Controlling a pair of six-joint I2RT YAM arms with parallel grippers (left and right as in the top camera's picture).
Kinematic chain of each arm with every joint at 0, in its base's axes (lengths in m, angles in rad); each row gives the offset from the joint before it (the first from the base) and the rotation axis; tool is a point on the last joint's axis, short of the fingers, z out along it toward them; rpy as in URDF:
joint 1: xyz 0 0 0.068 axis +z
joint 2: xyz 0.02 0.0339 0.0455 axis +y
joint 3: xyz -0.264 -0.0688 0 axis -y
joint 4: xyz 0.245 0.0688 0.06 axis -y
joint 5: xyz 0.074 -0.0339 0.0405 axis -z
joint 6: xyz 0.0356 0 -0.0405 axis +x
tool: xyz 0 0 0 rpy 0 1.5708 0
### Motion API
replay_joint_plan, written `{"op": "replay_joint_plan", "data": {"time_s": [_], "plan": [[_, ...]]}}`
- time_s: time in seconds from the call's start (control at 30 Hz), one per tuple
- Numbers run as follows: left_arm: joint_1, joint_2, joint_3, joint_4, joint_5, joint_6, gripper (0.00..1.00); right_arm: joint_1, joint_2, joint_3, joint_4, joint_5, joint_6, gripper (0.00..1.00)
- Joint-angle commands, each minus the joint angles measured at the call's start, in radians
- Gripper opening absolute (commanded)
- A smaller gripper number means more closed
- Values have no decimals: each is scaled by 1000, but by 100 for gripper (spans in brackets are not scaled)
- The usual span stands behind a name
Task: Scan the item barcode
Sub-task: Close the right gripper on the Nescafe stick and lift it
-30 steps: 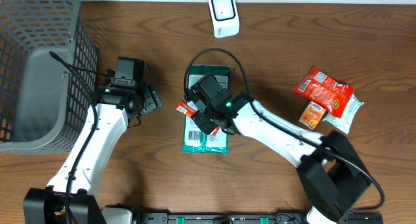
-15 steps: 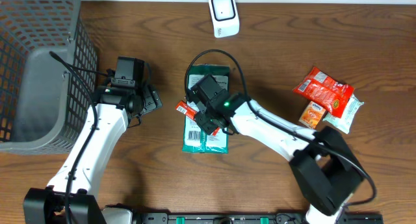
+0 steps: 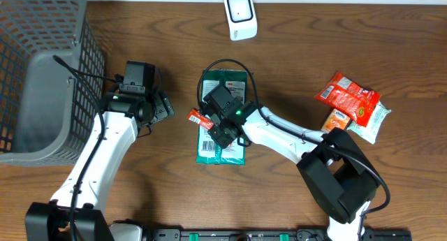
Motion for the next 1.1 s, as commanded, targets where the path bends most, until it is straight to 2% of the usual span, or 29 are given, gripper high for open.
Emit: {"op": "replay_joint_plan", "data": {"time_s": [0.0,0.23,0.4,0.53,1.07], "plan": [[3,5,10,-3,-16,-17,89,-2,-5,0,-8,11,-9,1],[3,5,10,-3,-16,-17,89,-3,-136,0,-33,48,-47,1],[3,5,10,-3,-16,-17,89,-4,-229,0,-78,233,-47,1],[3,5,10,-3,-16,-17,89,-5,-250,0,-106,309,-47,1],[3,5,10,-6,-16,-16,89,-35,-250,0,-135,310,-23,1]]}}
